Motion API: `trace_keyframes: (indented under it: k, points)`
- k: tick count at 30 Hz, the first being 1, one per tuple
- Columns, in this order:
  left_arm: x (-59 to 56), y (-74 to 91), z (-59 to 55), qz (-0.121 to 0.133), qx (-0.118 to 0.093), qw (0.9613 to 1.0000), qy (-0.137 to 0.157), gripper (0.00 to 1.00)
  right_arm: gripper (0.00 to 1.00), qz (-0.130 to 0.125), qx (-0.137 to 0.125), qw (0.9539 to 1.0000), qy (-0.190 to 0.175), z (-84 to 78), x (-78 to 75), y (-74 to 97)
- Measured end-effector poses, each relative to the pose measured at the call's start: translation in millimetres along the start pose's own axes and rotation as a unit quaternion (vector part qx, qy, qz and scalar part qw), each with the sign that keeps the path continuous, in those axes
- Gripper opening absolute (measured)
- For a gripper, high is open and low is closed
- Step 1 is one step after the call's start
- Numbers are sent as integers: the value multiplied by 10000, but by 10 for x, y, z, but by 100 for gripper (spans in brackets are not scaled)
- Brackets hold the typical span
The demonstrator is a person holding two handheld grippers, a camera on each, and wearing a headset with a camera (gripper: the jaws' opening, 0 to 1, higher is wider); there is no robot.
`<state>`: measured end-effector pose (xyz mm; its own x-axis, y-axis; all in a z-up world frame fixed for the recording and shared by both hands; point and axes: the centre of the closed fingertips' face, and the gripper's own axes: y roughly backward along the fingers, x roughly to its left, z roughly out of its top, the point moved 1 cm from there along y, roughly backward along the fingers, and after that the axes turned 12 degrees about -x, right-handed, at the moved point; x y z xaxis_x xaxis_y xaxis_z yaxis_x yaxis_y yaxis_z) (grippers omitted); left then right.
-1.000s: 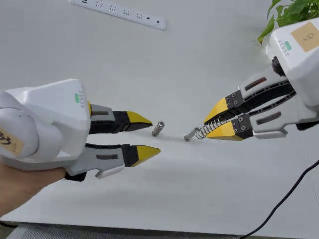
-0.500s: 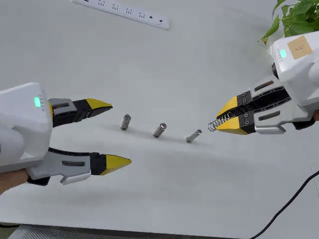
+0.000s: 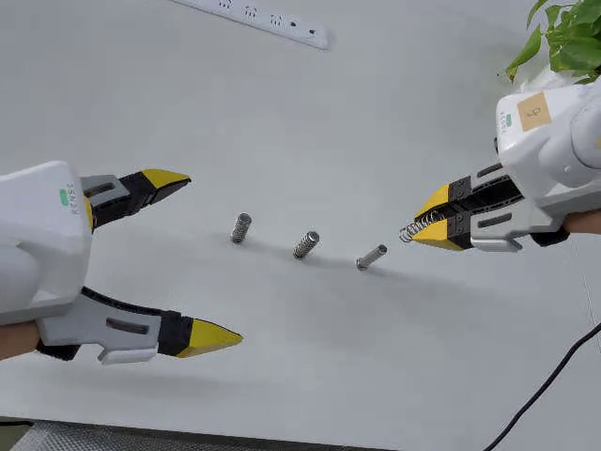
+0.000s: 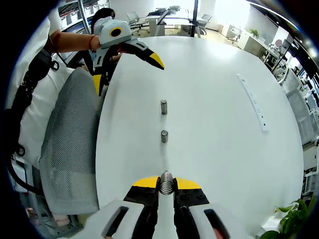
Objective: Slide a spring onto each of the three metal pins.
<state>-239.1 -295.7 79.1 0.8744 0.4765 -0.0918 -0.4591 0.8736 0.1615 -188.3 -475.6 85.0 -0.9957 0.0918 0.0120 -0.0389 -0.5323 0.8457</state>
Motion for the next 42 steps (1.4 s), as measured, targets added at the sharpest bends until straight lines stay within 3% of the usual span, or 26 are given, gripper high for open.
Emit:
trace_keyframes:
  k: [12,42]
  points:
    - [26,-8,-29,35,-36,10000,57,99,7,86,193,9998,-3,-101,28,-237]
    - [-29,-46,-17,-55,-77,9999,142,99,7,152,212,9996,-140,-210,-36,-364]
